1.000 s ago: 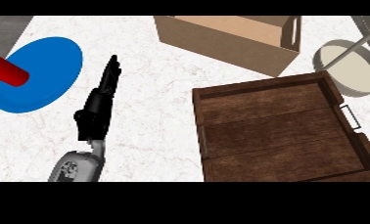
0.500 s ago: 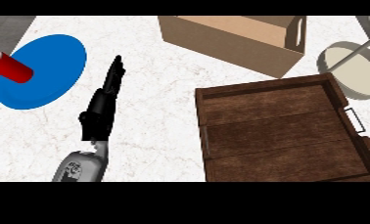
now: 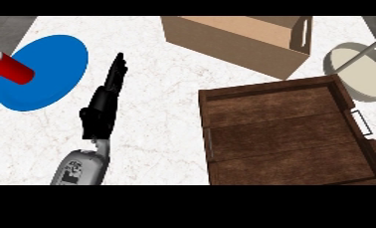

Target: Pick the tomato from the tray and place it in the tiered basket

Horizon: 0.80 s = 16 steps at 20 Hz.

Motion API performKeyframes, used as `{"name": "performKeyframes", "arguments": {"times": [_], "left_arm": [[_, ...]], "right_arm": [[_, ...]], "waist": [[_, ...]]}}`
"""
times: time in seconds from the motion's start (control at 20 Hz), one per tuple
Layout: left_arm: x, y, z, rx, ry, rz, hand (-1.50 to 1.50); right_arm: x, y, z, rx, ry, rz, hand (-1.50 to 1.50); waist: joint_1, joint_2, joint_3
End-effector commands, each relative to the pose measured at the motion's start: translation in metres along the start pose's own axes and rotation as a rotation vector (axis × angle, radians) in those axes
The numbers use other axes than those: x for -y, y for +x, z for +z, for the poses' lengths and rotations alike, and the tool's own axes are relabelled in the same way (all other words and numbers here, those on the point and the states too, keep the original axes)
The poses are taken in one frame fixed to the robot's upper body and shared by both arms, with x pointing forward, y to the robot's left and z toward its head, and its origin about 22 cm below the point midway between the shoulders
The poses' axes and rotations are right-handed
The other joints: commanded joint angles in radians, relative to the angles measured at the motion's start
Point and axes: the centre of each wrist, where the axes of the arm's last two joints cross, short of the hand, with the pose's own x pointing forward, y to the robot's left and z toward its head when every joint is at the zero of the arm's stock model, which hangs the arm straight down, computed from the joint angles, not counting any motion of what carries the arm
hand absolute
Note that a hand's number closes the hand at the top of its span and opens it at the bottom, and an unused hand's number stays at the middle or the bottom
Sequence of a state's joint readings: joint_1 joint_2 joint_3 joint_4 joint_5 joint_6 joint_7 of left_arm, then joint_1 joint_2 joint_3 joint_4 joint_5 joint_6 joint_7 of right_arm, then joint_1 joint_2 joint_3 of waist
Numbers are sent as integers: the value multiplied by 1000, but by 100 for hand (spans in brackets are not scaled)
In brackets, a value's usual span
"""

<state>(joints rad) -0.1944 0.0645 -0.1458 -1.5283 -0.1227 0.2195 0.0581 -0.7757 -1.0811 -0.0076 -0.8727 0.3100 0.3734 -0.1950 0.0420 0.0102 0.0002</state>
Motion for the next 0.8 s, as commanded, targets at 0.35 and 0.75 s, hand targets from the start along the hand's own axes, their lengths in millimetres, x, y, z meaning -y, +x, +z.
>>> {"name": "performKeyframes", "arguments": {"times": [0.35, 0.75], "left_arm": [[-13, -6, 7, 3, 5, 4, 0], [3, 0, 3, 18, 20, 2, 0]], "right_arm": [[4, -36, -10, -21, -80, -436, -150], [37, -97, 51, -241, -236, -616, -150]], "waist": [[-15, -2, 1], [-17, 6, 4]]}}
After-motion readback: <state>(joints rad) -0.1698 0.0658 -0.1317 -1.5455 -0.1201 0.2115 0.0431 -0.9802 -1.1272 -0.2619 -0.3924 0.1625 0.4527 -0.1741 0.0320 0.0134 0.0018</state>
